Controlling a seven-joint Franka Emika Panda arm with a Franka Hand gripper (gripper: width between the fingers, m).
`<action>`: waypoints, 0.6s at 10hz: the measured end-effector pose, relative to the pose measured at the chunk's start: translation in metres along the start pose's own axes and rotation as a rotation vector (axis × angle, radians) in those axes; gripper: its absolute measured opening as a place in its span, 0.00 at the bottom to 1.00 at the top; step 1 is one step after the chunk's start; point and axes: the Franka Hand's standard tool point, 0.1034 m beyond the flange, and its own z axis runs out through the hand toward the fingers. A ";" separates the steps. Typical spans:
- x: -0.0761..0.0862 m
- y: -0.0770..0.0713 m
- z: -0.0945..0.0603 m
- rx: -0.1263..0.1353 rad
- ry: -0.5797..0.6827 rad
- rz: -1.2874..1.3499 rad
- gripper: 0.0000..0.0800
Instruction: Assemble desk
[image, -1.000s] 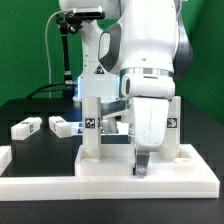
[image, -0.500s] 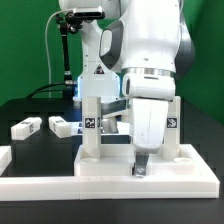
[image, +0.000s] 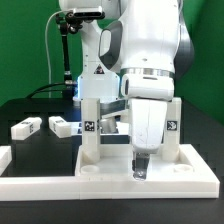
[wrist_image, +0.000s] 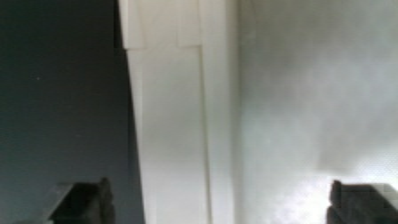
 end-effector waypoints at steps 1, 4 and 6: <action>0.000 0.000 0.000 0.000 0.000 0.000 0.81; -0.001 0.000 0.000 0.000 0.000 0.001 0.81; -0.006 0.004 -0.018 0.003 -0.007 0.043 0.81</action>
Offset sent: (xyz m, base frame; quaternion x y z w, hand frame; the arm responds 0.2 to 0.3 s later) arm 0.0000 0.0000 0.0000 0.0000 0.0000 0.0000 1.0000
